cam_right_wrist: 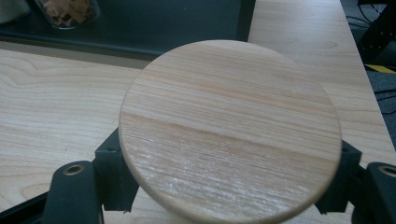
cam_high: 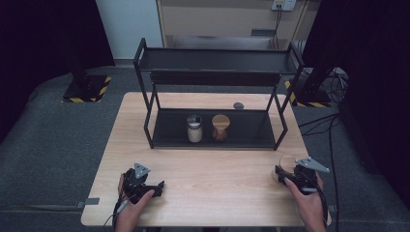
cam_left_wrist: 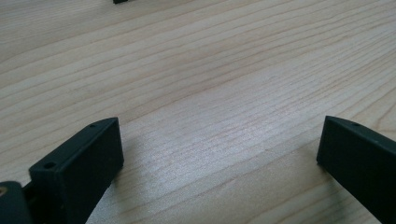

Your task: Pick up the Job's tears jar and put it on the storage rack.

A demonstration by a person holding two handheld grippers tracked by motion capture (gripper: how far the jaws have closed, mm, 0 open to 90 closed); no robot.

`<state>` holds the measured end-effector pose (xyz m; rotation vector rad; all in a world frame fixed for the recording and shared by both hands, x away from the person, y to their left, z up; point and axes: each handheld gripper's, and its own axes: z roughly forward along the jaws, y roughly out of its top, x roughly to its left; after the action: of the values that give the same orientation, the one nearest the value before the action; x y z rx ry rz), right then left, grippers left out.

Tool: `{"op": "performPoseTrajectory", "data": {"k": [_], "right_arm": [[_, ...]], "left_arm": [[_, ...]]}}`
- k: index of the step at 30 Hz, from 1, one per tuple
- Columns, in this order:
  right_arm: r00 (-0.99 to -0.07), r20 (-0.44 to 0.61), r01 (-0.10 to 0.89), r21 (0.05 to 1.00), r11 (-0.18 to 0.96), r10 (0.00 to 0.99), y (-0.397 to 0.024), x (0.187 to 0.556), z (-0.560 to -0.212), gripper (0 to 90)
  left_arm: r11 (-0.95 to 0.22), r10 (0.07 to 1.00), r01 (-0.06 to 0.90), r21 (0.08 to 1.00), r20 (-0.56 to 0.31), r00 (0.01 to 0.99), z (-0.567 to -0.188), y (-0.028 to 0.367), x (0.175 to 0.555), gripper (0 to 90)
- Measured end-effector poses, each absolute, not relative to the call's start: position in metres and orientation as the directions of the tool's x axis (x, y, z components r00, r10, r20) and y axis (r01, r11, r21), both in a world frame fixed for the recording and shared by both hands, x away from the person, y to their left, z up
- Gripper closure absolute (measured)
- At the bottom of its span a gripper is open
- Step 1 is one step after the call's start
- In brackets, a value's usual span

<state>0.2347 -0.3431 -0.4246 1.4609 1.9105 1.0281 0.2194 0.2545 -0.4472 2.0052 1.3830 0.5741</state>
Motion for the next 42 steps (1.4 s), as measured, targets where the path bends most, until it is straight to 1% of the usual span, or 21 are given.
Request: {"op": "performPoseTrajectory", "data": {"k": [19,21,42], "right_arm": [[-0.319,0.030,0.550,0.819,0.160,0.947,-0.327,0.234,-0.413,25.7],[-0.324,0.014,0.548,0.818,0.175,0.946,-0.322,0.233,-0.411,25.7],[-0.355,0.013,0.546,0.814,0.196,0.935,-0.298,0.237,-0.403,25.7]], "left_arm": [[-0.252,0.935,0.661,0.706,0.002,0.355,-0.447,0.254,0.219,0.0],[-0.252,0.935,0.661,0.706,0.001,0.355,-0.447,0.255,0.220,0.0],[-0.254,0.934,0.661,0.707,0.002,0.357,-0.447,0.255,0.220,0.0]]}}
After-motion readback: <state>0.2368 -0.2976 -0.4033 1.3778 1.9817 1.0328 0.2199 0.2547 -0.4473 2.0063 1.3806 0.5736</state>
